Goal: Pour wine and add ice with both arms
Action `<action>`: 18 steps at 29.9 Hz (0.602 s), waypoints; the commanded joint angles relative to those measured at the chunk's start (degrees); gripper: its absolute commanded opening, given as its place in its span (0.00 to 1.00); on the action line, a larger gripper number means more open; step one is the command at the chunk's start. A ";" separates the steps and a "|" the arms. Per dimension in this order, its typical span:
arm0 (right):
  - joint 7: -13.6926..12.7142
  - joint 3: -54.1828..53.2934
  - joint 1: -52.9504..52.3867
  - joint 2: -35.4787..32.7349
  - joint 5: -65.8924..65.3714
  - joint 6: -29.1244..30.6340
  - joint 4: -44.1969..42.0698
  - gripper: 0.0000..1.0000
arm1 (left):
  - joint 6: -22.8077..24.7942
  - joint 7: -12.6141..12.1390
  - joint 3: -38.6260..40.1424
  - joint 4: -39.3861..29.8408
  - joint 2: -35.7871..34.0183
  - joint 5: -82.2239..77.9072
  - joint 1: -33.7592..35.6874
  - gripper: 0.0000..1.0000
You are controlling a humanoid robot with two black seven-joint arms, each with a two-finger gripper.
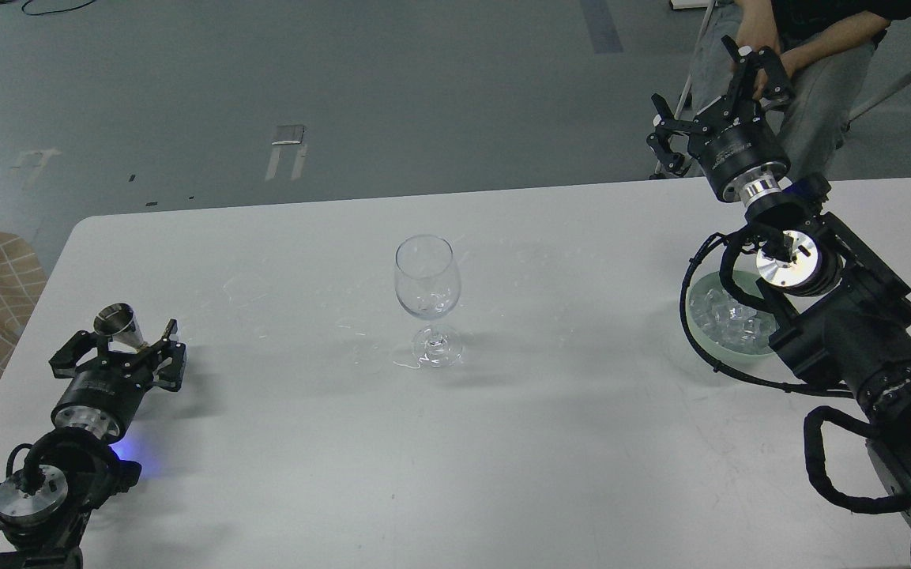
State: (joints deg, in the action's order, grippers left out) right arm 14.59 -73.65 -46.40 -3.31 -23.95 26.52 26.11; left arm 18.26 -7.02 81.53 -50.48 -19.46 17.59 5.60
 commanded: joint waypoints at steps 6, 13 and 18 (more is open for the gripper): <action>0.00 -0.09 -0.09 0.06 -0.05 -0.06 -0.09 1.00 | 0.20 0.34 -0.05 1.53 0.04 -0.27 0.38 0.60; 0.00 0.00 0.09 0.06 -0.05 -0.06 -0.09 1.00 | 1.25 0.43 -0.06 1.97 0.30 -0.27 0.47 0.62; 0.00 0.00 0.09 0.06 -0.05 -0.06 -0.09 1.00 | 1.43 1.31 -0.06 2.41 0.57 -0.36 0.47 0.62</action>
State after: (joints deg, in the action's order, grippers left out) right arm 14.59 -73.67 -46.37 -3.30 -24.00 26.45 26.01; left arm 19.66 -6.10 81.47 -48.41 -18.99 17.31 6.06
